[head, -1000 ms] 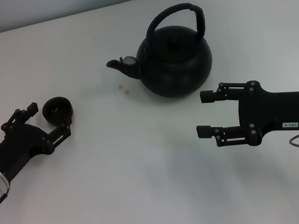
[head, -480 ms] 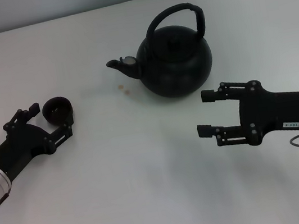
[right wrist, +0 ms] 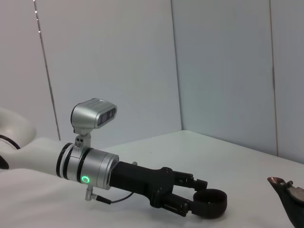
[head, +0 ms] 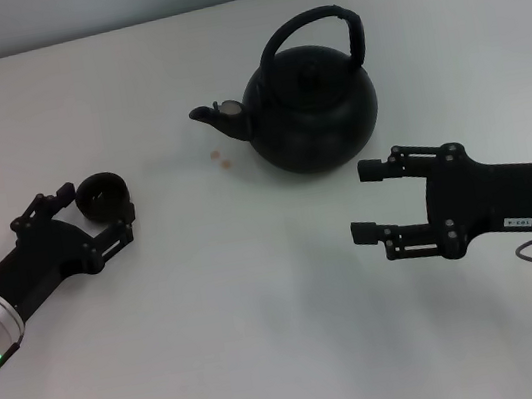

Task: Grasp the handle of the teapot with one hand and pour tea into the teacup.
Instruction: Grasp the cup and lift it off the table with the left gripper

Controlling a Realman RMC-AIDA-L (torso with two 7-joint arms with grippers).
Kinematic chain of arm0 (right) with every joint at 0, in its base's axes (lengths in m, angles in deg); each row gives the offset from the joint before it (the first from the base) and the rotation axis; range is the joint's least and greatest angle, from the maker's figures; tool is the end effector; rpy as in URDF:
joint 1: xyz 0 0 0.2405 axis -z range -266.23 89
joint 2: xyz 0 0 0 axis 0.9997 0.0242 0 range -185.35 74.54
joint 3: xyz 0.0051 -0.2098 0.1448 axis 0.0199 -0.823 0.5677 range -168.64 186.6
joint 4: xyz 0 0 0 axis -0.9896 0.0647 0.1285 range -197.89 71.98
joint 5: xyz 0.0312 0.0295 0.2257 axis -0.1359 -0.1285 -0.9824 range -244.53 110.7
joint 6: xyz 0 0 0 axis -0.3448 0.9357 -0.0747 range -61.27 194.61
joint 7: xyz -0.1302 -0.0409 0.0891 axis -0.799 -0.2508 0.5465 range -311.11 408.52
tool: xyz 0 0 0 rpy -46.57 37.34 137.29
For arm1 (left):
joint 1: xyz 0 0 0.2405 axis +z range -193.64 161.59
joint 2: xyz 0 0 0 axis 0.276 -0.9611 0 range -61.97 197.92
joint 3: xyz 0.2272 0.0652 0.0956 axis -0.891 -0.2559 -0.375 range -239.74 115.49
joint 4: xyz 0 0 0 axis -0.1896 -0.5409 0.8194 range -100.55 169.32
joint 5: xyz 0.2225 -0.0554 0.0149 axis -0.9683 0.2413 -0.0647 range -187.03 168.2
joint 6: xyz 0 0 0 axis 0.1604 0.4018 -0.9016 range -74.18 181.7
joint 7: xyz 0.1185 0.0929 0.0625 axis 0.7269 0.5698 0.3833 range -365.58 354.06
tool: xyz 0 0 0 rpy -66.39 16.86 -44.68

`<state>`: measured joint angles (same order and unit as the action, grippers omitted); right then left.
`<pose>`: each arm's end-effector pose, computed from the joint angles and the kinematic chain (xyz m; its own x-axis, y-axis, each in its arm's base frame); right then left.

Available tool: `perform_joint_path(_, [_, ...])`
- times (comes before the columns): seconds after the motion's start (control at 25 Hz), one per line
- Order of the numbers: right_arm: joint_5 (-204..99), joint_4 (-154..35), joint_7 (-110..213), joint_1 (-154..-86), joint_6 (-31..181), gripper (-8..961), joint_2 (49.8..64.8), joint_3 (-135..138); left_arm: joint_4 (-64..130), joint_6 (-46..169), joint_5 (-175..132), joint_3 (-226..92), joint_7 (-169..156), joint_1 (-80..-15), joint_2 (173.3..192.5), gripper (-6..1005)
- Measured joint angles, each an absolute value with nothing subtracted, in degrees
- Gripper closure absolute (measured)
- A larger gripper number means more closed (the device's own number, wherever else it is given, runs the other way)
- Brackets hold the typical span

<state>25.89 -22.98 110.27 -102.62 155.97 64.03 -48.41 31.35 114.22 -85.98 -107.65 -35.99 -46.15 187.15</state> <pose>0.2908 0.2869 -0.0270 0.7914 -0.1482 -0.5930 -0.3536 -0.9024 -0.2464 -0.3321 0.3451 -0.0897 0.8188 0.2179 0.5311 0.5371 -0.6174 -0.5748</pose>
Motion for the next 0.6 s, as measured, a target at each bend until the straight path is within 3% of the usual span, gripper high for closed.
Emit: perform_joint_path(0.6, [25.89,-22.97,110.23,-102.62,155.96,206,64.04,-48.33,31.50,113.45,-86.35,-107.74,-35.99,-46.75,187.15,290])
